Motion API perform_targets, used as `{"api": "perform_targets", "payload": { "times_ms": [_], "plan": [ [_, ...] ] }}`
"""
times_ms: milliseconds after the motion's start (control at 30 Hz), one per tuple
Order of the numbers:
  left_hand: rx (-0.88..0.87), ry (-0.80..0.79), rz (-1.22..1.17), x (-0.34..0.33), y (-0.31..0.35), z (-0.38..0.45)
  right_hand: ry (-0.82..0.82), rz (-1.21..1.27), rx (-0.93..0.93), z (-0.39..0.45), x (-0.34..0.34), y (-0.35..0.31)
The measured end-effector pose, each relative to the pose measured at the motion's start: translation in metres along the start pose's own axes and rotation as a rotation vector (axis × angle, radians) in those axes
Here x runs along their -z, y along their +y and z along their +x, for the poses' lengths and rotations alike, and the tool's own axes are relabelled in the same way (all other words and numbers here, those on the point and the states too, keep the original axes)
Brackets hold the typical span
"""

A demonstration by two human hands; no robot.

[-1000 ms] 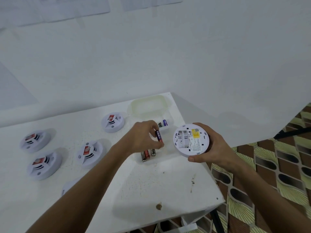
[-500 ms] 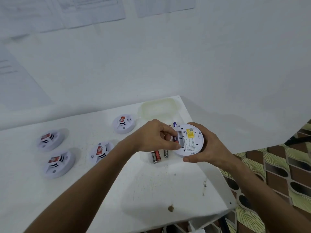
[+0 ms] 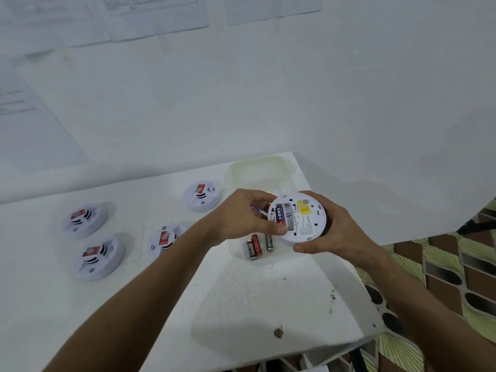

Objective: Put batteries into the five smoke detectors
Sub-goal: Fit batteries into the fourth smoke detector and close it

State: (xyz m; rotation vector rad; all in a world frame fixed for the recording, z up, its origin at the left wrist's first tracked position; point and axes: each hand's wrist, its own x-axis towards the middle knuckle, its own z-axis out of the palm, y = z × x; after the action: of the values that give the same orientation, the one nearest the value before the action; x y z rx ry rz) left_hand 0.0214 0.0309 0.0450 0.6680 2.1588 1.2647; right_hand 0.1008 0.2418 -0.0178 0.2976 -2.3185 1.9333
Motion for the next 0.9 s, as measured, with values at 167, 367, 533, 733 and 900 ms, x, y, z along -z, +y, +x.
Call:
{"api": "perform_targets", "payload": {
  "times_ms": [167,367,533,733,900],
  "plan": [
    [0.051,0.051,-0.072,-0.002,-0.007,0.003,-0.003,-0.027,0.021,0.004,0.000,0.003],
    [0.067,0.061,-0.130,-0.002,-0.014,0.009,-0.015,-0.046,0.015,0.005,0.002,0.007],
    [0.091,-0.006,-0.186,-0.001,-0.010,0.015,0.031,-0.040,0.008,0.003,0.007,0.006],
    [0.110,0.149,0.350,-0.011,-0.032,0.031,0.079,-0.041,-0.032,-0.015,0.025,0.017],
    [0.145,0.112,0.830,-0.027,-0.045,0.042,0.087,-0.062,-0.044,-0.027,0.037,0.022]
  ]
}}
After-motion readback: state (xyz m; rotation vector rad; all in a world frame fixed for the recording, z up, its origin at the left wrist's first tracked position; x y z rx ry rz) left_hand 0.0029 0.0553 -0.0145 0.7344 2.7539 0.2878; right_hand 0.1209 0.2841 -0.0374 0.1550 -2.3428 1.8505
